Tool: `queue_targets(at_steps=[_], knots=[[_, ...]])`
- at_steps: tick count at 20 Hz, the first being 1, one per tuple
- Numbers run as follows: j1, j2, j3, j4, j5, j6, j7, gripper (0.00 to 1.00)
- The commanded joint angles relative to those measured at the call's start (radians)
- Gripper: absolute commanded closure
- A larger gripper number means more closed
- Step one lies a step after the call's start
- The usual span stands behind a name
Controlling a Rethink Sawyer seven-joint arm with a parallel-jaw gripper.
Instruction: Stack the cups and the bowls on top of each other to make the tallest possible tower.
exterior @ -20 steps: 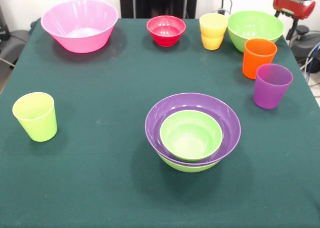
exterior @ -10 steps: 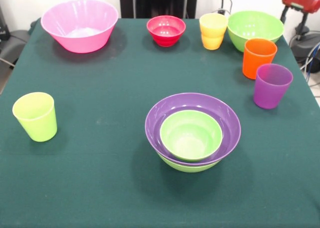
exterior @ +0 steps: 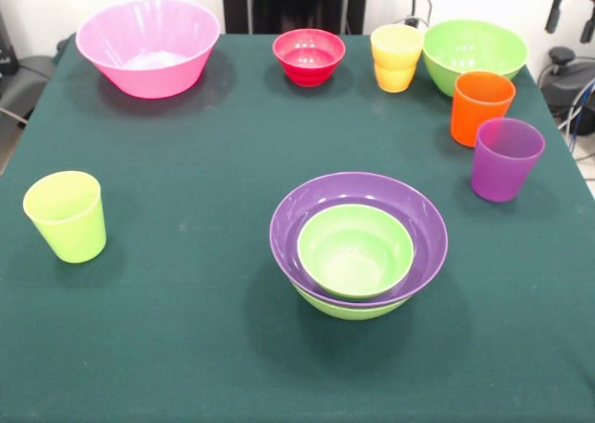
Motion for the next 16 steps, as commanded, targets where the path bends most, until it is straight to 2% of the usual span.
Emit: queue_targets(at_steps=[1,6,16], knots=[[-0.029,-0.049,0.021,-0.039,0.019,0.186,0.135,0.00],[-0.079,-0.085,0.015,-0.035,-0.022,0.227,0.087,0.00],[-0.232,-0.103,0.085,0.030,-0.113,0.148,0.003,0.00]])
